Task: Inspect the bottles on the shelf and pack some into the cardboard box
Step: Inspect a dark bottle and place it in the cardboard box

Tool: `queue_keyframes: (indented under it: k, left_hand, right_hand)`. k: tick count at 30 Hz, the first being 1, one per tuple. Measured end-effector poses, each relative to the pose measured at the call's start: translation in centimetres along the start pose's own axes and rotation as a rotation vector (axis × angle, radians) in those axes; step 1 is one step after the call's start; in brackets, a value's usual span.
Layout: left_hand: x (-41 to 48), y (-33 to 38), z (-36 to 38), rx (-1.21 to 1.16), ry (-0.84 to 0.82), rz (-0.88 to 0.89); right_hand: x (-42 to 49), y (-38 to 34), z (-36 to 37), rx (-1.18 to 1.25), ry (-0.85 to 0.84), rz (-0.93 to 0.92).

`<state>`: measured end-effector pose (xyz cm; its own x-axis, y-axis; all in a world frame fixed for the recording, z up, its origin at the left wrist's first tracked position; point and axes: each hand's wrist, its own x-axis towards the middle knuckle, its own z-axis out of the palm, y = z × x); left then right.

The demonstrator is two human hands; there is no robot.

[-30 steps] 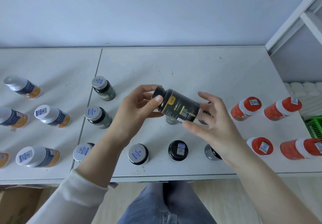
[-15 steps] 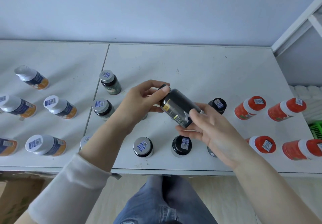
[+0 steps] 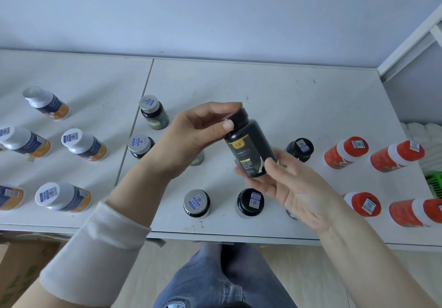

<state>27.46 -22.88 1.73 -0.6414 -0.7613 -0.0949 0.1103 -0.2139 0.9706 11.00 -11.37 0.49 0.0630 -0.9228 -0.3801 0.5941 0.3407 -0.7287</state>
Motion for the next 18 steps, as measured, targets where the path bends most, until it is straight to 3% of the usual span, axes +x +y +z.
queue_keyframes:
  k: [4, 9, 14, 18]
  left_hand:
    - [-0.7, 0.1, 0.0, -0.051, -0.114, 0.126]
    - [-0.9, 0.7, 0.1, -0.011, -0.083, 0.106]
    - [-2.0, 0.3, -1.1, -0.037, 0.034, -0.091]
    - [-4.2, -1.2, -2.8, -0.357, 0.258, -0.322]
  right_hand:
    - [0.0, 0.2, -0.6, -0.103, -0.017, -0.169]
    - [0.1, 0.5, -0.6, -0.106, -0.063, -0.097]
    - [-0.4, 0.3, 1.3, -0.287, -0.054, -0.037]
    - [-0.3, -0.2, 3.3, -0.712, 0.015, -0.037]
